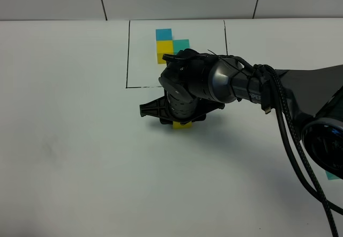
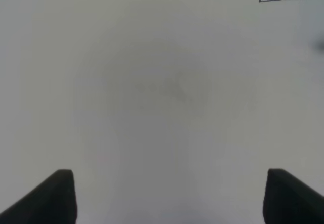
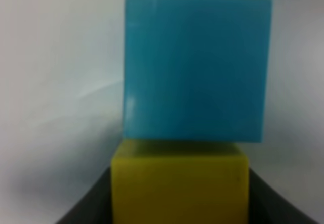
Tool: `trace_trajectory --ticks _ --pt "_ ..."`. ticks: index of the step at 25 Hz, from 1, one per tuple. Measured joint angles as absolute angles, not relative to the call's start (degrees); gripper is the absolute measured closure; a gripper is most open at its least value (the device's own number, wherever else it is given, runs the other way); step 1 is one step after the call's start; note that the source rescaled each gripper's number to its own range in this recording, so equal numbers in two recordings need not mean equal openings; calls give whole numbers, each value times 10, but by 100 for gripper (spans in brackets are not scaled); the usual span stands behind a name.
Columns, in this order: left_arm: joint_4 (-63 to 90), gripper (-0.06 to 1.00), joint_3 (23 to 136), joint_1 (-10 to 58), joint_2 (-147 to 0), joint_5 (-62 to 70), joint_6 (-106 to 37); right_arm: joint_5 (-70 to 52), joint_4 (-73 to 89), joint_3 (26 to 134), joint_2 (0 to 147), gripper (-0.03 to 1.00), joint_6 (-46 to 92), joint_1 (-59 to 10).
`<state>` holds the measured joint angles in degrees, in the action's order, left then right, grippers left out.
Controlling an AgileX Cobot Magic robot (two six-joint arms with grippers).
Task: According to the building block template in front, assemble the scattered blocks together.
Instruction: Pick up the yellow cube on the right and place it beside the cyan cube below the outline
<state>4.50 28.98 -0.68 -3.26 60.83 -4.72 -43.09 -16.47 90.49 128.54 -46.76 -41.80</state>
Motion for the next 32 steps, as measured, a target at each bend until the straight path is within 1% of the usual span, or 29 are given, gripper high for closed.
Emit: trace_trajectory --ticks 32 --pt "45 -5 290 -7 -33 608 -47 -426 -147 905 1286 96 -466 -411"
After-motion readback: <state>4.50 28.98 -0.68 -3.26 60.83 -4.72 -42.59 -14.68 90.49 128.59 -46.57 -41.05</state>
